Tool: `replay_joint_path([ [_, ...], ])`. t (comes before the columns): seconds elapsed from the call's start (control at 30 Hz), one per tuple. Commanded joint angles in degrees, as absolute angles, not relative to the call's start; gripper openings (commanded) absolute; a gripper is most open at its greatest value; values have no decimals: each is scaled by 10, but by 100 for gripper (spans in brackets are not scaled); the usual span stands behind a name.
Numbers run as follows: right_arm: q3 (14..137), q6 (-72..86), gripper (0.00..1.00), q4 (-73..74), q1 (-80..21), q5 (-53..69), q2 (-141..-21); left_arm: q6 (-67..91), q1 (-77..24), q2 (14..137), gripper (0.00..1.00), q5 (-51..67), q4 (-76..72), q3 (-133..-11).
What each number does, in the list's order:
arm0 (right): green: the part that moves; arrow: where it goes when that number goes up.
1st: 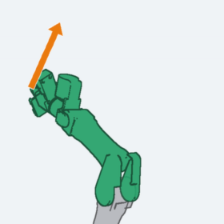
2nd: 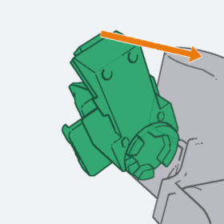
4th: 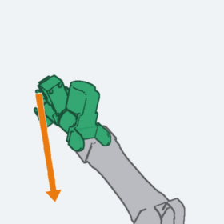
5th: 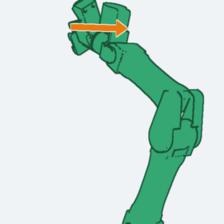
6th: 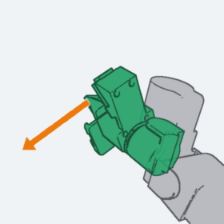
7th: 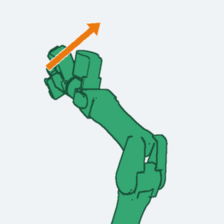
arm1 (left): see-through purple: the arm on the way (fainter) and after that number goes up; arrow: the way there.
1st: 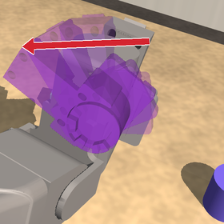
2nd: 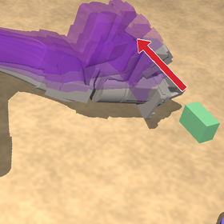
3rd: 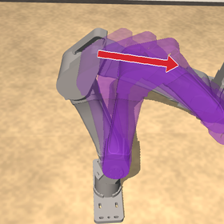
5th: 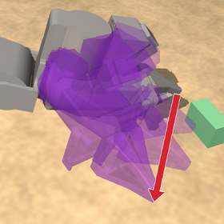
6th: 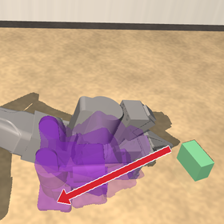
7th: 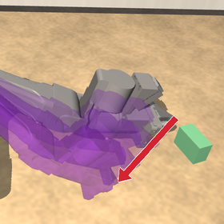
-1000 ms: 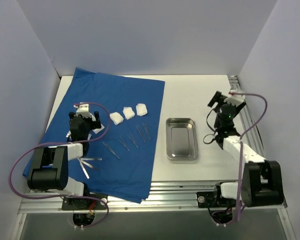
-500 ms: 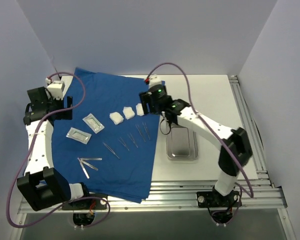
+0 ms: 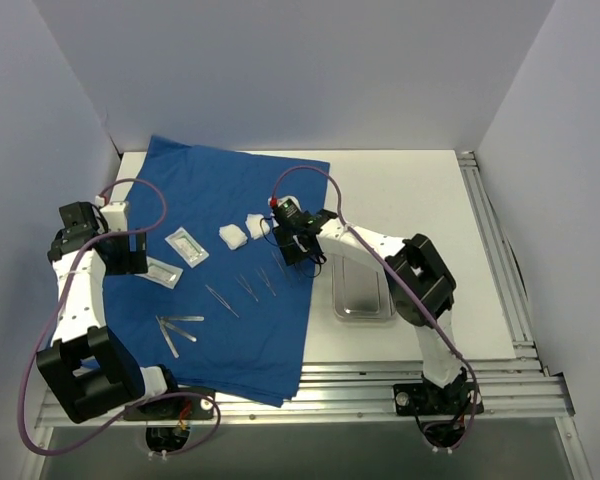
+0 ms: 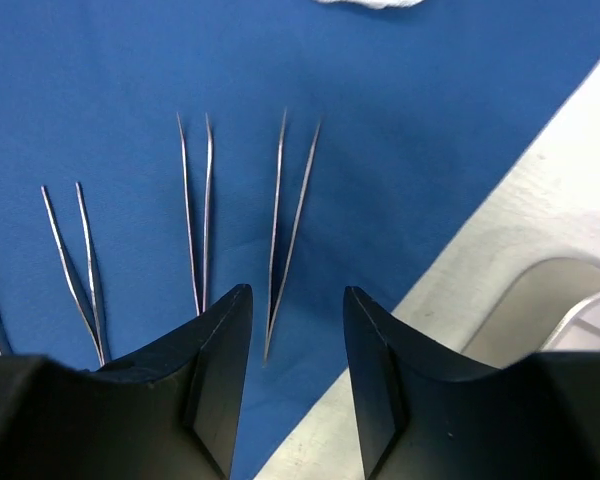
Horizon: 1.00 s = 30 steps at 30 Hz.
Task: Prepare the surgical pack
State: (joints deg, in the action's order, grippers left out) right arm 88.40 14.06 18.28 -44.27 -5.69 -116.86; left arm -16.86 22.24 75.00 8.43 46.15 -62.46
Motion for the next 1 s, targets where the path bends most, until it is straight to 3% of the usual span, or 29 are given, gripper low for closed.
replay_joint_path([
  [0.0, 896, 151, 37, 204, -445, -34, -1176, -157, 225, 749, 92, 97, 447, -630],
  [0.47, 894, 156, 25, 184, -446, -37, -1223, -153, 224, 741, 92, 88, 445, -615],
  [0.6, 895, 162, 8, 182, -446, -39, -1225, -153, 224, 739, 92, 86, 444, -615],
  [0.7, 895, 166, 0, 183, -446, -46, -1214, -153, 224, 739, 92, 85, 444, -615],
  [0.97, 888, 189, 0, 161, -448, -96, -1121, -153, 225, 741, 92, 84, 446, -619],
])
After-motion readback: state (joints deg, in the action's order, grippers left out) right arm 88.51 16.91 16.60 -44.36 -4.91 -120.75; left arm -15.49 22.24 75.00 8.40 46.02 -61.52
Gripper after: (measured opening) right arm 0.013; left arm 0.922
